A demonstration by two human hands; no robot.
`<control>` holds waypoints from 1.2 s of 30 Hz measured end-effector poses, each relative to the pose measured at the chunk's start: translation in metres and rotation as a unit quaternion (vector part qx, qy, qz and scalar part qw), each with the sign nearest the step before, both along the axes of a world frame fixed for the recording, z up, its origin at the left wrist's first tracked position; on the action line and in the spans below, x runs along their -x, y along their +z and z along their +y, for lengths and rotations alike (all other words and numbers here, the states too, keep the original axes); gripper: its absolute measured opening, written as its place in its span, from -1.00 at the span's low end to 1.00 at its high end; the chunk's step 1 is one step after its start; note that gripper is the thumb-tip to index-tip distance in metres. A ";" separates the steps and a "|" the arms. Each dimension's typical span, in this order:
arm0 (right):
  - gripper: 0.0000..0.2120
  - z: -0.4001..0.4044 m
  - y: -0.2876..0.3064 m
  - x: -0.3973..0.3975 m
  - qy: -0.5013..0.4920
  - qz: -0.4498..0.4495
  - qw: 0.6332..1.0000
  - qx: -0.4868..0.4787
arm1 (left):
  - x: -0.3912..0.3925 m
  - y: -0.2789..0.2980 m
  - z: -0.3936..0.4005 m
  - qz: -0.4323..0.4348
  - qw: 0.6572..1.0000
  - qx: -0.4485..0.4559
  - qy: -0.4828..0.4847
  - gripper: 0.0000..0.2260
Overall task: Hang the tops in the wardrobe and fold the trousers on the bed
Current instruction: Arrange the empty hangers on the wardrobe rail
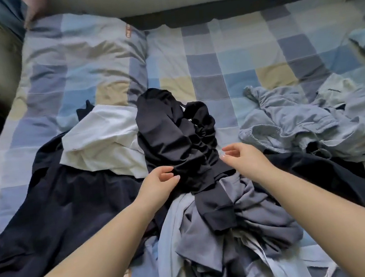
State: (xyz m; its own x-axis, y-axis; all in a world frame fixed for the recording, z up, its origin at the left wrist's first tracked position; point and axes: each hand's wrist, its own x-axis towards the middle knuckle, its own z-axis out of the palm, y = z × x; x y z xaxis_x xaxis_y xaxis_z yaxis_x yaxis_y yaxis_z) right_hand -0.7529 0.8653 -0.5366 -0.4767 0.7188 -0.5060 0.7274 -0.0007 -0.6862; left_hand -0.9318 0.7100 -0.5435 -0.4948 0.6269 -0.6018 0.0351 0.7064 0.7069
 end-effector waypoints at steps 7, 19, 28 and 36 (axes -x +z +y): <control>-0.53 0.022 -0.124 0.051 0.002 0.004 1.000 0.000 | 0.018 -0.106 0.050 0.016 0.998 -0.044 0.038 -0.19; -0.79 -0.018 -0.142 0.120 0.119 0.151 0.971 0.142 | 0.042 -0.139 0.080 -0.028 0.987 -0.091 0.128 -0.05; -0.86 -0.014 -0.057 0.103 -0.016 0.216 0.942 0.256 | 0.056 -0.022 0.062 -0.040 0.988 -0.140 0.046 -0.87; -0.54 -0.025 0.017 0.106 -0.253 0.293 0.852 0.353 | 0.026 0.101 -0.008 -0.075 0.948 -0.039 -0.308 -0.96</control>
